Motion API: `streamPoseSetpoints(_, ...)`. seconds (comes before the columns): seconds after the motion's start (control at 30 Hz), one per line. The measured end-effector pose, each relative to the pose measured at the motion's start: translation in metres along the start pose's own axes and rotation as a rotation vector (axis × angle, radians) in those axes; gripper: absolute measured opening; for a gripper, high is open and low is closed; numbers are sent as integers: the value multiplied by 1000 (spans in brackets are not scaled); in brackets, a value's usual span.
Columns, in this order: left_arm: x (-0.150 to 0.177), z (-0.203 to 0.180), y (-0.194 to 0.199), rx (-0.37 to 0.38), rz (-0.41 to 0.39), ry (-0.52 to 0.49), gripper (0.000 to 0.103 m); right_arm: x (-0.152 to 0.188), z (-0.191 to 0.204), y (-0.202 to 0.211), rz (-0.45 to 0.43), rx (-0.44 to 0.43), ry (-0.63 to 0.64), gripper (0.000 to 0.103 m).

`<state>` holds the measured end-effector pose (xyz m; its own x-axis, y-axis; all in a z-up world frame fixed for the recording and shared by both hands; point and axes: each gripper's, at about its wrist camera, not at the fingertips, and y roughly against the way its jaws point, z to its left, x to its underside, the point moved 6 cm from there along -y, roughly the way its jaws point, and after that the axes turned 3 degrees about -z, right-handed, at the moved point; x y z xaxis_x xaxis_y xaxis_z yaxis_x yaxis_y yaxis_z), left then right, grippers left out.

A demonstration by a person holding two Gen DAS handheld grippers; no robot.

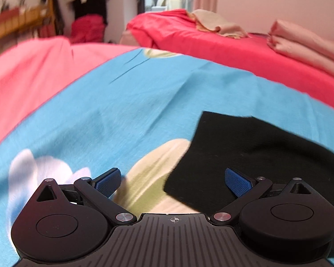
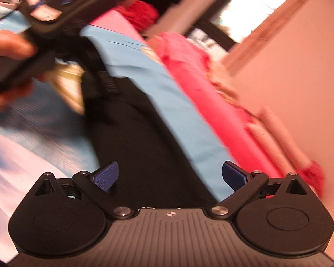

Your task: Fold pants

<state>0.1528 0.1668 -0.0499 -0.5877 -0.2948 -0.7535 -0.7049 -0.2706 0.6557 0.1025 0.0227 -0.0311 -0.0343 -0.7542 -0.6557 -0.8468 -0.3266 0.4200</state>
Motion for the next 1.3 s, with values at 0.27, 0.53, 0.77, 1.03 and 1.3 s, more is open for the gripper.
streamPoseSetpoints(0.27, -7, 55, 0, -90, 0, 161, 103, -40, 55, -37, -18, -21, 75, 86)
streamPoseSetpoints(0.53, -8, 71, 3, -112, -4, 219, 103, -55, 74, -74, 3, 20, 66, 86)
streamPoseSetpoints(0.77, -12, 79, -1, -101, -12, 259, 103, -65, 66, -102, 16, 6, -22, 63)
streamPoseSetpoints(1.03, -18, 59, 12, 194, -63, 266, 103, -70, -13, -64, -5, -250, -461, 21)
streamPoseSetpoints(1.3, -11, -94, 41, 620, -40, -177, 103, -29, -129, 4, -116, -349, -856, 19)
